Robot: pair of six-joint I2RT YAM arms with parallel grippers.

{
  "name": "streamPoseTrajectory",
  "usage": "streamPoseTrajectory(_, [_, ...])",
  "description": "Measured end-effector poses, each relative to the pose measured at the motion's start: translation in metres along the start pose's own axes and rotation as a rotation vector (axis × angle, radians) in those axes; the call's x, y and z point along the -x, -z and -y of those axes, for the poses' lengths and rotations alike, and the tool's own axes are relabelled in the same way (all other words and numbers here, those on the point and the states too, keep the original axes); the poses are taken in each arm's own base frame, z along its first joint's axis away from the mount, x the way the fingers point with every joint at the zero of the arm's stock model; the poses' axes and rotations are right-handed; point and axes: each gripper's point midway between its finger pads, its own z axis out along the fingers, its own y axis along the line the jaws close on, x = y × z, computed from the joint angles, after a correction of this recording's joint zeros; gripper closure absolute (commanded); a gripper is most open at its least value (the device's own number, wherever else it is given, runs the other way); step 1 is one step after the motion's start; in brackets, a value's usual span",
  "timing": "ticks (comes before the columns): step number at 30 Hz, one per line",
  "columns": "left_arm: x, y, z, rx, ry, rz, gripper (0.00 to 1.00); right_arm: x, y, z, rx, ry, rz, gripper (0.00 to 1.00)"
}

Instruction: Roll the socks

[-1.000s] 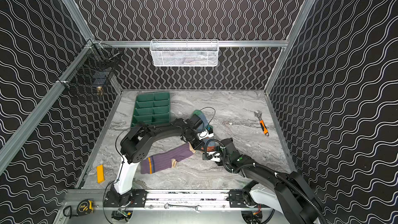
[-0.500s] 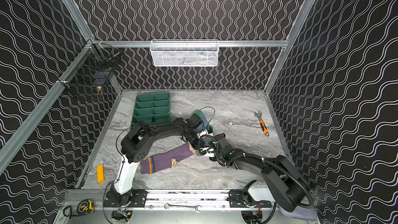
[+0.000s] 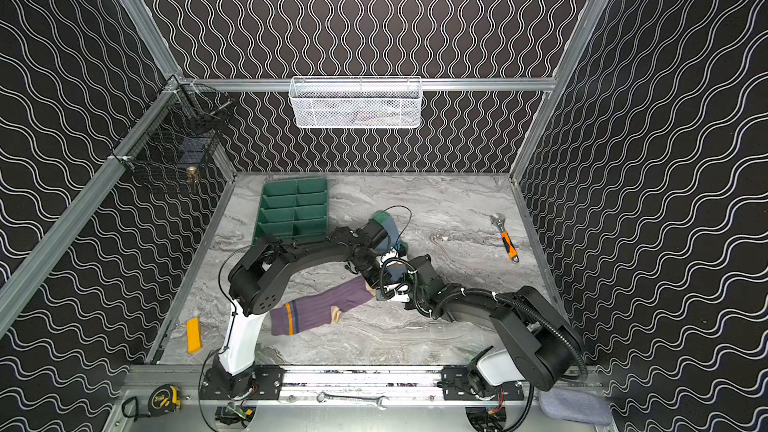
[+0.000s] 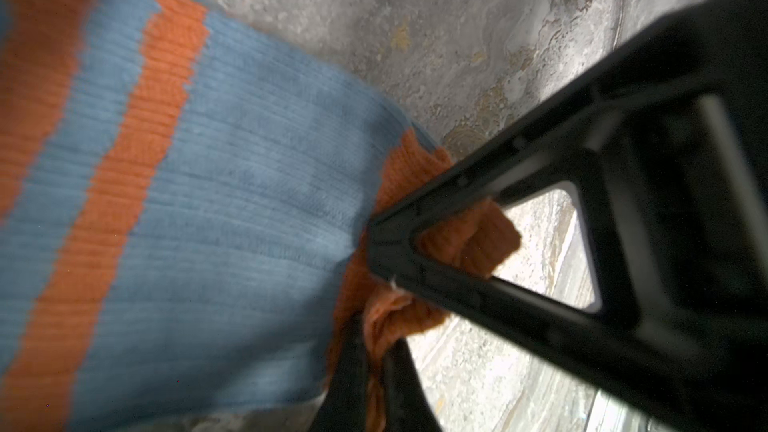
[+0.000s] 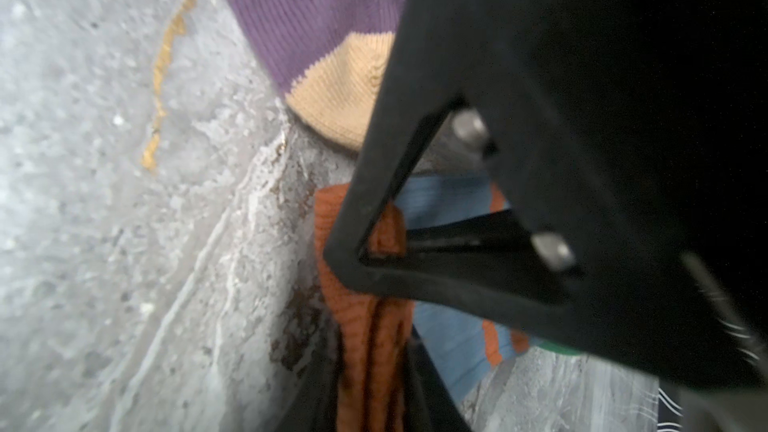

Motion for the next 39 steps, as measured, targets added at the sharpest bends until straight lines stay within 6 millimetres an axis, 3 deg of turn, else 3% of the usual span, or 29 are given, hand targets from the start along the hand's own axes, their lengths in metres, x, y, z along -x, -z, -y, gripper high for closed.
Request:
streamPoseTrajectory(5, [0.001,0.002,0.0,0.015,-0.005,0.002,0.99,-0.004,0.003,-0.004,0.015,-0.002,-0.02,1.0])
streamPoseTrajectory(11, [-0.005,0.018,0.002,0.083,0.011,-0.007,0.52,-0.002,0.011,-0.011,0.114,-0.061,-0.043,1.0])
streamPoseTrajectory(16, [-0.033,0.047,-0.011,0.238,0.093,-0.049,0.27,-0.005,0.02,-0.025,0.194,-0.122,-0.085,1.0])
streamPoseTrajectory(20, [-0.028,0.078,-0.006,0.3,0.113,0.035,0.26,-0.004,0.023,-0.029,0.208,-0.165,-0.08,1.0])
streamPoseTrajectory(23, [-0.02,0.118,-0.004,0.384,0.111,0.145,0.26,-0.001,0.025,-0.033,0.246,-0.202,-0.079,1.0])
streamPoseTrajectory(30, [-0.018,0.253,0.015,0.684,0.045,0.551,0.29,0.023,0.02,-0.035,0.402,-0.344,-0.049,1.0])
streamPoseTrajectory(33, [-0.029,0.296,0.029,0.763,-0.02,0.694,0.31,0.033,0.017,-0.039,0.474,-0.404,-0.034,1.0])
streamPoseTrajectory(36, [-0.039,0.314,0.049,0.766,-0.149,0.78,0.33,0.043,0.012,-0.041,0.543,-0.469,-0.019,1.0])
streamPoseTrajectory(39, [-0.044,0.309,0.07,0.716,-0.318,0.808,0.34,0.054,0.006,-0.042,0.609,-0.521,0.002,1.0])
